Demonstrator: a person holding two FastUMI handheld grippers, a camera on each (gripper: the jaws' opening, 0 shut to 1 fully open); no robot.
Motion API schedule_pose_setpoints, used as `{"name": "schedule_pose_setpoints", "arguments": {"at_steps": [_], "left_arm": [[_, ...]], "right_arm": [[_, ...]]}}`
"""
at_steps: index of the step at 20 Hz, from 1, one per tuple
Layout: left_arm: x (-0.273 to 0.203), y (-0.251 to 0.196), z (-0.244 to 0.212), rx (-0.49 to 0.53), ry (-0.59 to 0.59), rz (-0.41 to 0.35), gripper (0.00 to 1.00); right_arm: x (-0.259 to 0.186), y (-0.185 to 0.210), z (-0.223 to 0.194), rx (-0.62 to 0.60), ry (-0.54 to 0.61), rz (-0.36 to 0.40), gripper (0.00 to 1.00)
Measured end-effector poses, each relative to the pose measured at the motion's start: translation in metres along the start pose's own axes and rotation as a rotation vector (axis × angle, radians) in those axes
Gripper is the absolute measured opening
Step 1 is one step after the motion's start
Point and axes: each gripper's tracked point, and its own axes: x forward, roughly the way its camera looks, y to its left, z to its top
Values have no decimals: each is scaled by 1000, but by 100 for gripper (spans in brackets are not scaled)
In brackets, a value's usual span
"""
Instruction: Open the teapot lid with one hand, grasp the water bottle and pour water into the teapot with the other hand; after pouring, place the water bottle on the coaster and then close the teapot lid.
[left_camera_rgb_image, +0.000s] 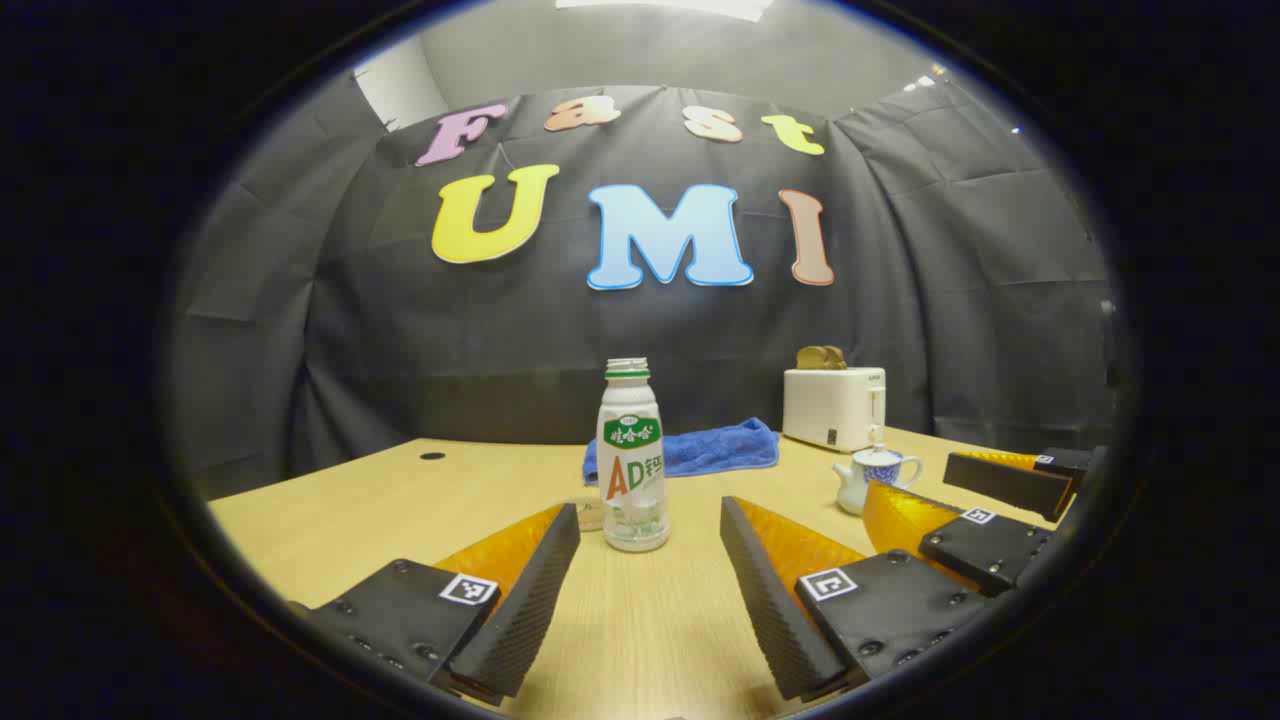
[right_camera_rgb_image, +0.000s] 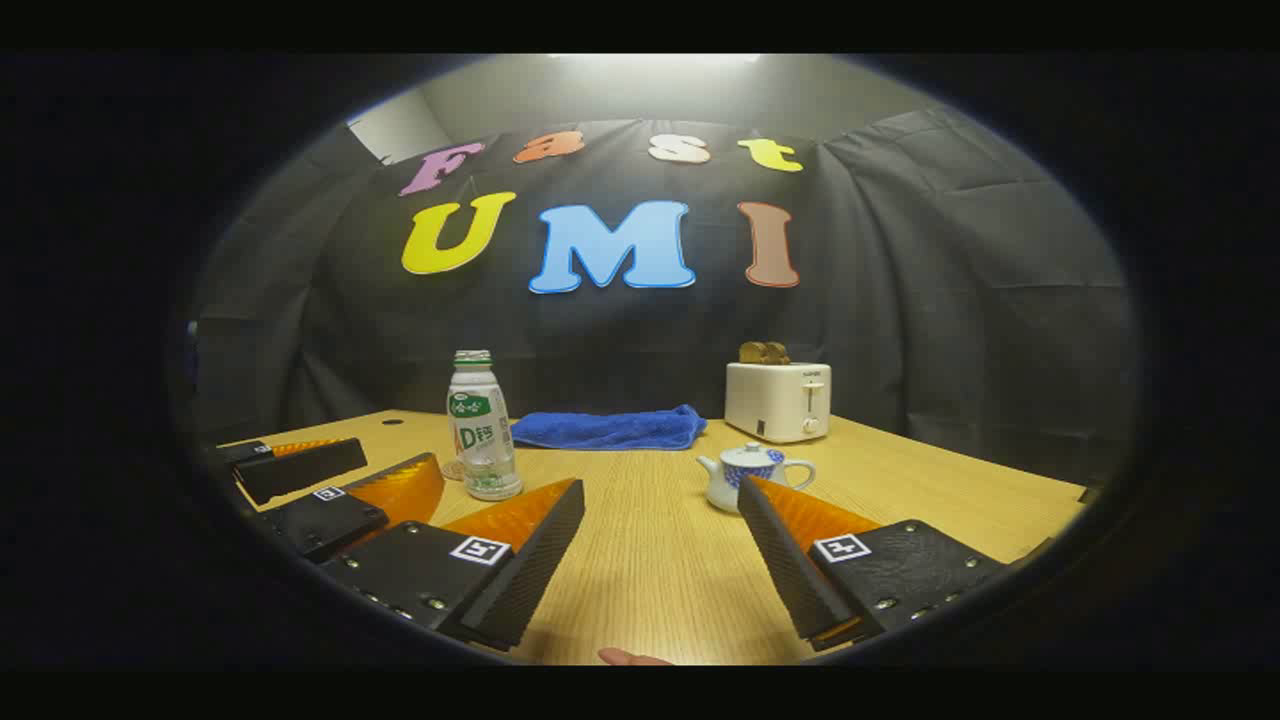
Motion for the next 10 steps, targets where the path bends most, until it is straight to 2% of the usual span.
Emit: {"name": "schedule_pose_setpoints", "arguments": {"at_steps": [10], "left_arm": [[1, 0, 0, 0, 0, 0, 99]], "right_arm": [[0, 0, 0, 0, 0, 0, 95]]}}
